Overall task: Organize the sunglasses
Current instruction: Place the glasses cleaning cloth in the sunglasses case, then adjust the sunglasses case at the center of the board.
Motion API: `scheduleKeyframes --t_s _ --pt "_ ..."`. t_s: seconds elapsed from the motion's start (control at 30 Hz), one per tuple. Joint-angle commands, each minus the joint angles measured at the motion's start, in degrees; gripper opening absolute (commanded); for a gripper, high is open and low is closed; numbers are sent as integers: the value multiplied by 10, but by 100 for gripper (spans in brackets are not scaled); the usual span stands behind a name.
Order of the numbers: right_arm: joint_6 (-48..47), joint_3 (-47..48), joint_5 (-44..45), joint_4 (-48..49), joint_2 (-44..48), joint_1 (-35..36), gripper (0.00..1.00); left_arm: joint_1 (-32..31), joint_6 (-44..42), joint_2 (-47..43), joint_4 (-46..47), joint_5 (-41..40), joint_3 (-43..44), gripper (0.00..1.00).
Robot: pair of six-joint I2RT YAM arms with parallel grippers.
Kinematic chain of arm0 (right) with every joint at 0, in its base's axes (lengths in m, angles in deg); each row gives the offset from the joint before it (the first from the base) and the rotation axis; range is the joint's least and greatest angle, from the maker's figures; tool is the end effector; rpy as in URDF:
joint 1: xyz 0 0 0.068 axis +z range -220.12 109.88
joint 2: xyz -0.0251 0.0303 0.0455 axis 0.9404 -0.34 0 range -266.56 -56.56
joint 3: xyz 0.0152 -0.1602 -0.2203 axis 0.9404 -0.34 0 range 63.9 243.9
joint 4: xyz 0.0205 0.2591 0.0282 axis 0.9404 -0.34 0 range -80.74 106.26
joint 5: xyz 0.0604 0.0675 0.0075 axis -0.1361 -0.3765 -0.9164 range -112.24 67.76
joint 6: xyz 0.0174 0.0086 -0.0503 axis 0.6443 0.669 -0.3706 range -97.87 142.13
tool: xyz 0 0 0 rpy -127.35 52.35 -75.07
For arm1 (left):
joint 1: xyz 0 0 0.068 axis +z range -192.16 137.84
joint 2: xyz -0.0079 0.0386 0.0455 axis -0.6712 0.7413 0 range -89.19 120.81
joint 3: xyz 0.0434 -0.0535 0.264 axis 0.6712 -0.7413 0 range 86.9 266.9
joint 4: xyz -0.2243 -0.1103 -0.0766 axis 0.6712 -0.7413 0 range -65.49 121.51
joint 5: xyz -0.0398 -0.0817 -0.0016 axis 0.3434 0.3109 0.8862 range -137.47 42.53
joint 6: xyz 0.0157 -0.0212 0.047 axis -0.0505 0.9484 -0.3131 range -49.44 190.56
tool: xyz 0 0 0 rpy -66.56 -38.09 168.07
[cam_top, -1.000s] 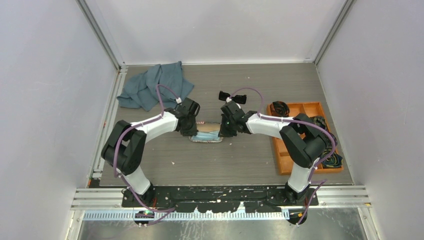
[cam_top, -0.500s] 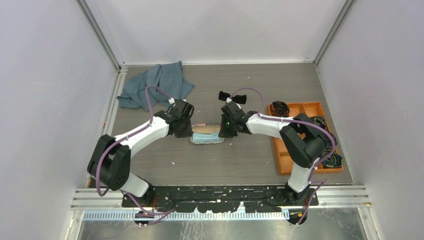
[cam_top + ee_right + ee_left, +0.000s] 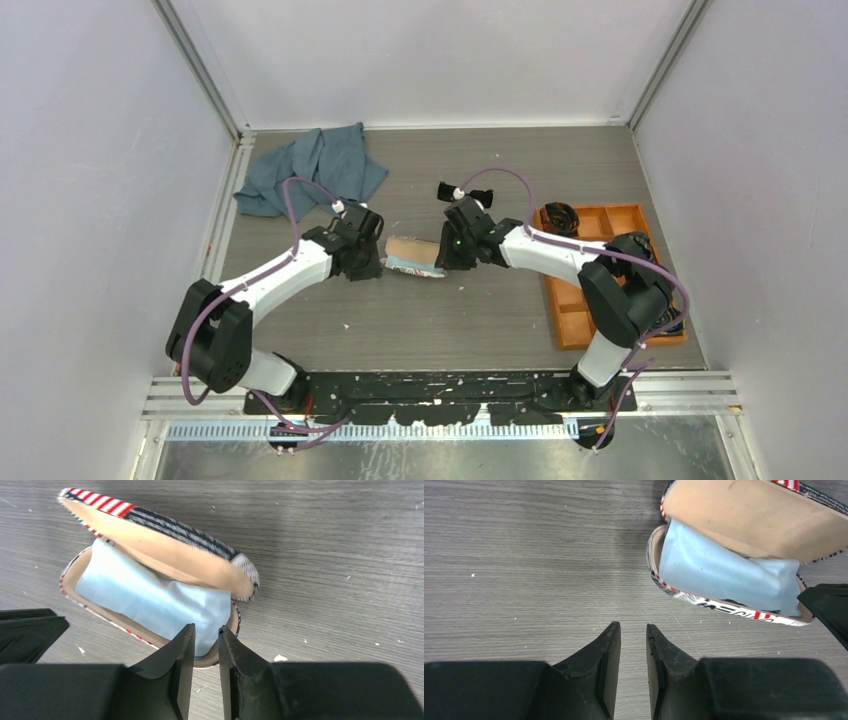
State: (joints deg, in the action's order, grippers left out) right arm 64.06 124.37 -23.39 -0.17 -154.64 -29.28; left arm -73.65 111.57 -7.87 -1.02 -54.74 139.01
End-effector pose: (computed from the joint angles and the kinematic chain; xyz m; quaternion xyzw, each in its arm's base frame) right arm 0.2658 0.2309 0.1842 0.0059 0.9511 0.2112 0.2252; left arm 0.2370 -0.1398 0.2111 -0.0958 0.9632 -0.0945 0.2328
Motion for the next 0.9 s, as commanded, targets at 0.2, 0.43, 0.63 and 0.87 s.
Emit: scheduleKeyframes --t_s 0.2,0.43,0.63,0.87 --pt "-4 25 10 -5 54 6 35 -1 9 -34 -1 3 -8 27" --pt "-13 30 60 -34 100 5 37 0 0 -66 -6 22 -11 28" --pt "-29 4 133 -67 171 4 38 -1 -7 -95 -10 25 -7 29" --pt "-9 -54 165 -88 237 -5 41 -1 -37 -50 -13 28 50 31"
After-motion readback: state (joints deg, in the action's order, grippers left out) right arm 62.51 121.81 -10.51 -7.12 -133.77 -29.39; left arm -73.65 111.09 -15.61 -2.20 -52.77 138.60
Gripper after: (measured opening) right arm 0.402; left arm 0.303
